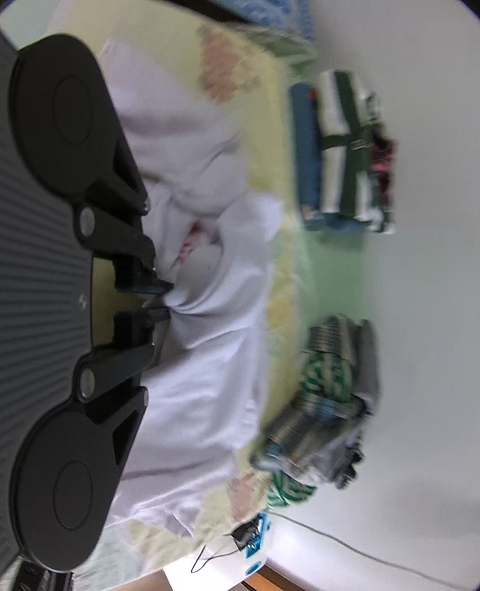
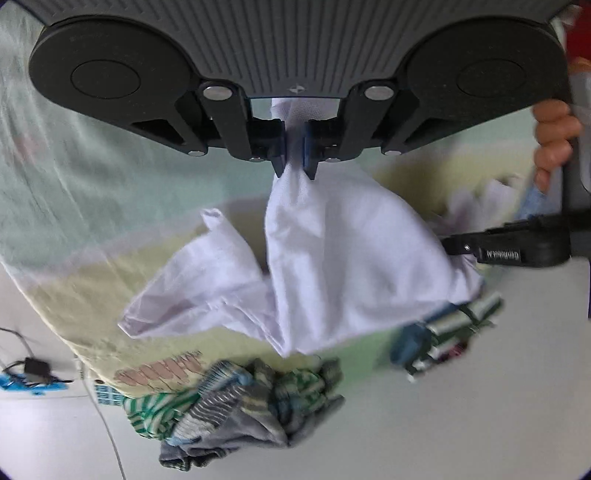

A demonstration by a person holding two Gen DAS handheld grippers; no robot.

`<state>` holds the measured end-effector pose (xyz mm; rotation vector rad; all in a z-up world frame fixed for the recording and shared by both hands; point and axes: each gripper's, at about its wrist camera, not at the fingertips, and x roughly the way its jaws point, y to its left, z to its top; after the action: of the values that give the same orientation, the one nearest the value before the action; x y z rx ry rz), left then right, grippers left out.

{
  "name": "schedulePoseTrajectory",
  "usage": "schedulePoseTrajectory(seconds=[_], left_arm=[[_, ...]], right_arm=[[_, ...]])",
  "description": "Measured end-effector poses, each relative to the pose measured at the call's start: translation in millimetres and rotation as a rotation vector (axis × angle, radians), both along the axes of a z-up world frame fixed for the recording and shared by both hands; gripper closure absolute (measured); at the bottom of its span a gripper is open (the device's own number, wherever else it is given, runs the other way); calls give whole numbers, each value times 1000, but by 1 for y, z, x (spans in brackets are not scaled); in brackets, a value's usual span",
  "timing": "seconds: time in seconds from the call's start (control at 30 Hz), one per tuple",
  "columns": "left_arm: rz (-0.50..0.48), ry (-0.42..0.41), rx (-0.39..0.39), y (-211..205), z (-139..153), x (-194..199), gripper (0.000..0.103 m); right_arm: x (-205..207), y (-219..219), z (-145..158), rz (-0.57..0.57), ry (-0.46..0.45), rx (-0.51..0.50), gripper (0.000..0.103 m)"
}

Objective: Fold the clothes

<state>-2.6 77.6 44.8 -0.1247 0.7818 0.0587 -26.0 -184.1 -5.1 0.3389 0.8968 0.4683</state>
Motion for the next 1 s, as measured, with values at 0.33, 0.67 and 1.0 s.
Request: schedulePoseTrajectory(seconds=[0.33, 0.67, 1.0], left_arm=[[8, 16, 88, 55, 57, -64, 103], [-83, 114, 161, 42, -9, -109, 50], [-291, 84, 391, -6, -50, -102, 57]], right_arm=[[-11, -33, 51, 134, 65, 356, 93], [-19, -31, 0, 82, 160, 4, 87], [-46, 8, -3, 138, -29, -294, 46]])
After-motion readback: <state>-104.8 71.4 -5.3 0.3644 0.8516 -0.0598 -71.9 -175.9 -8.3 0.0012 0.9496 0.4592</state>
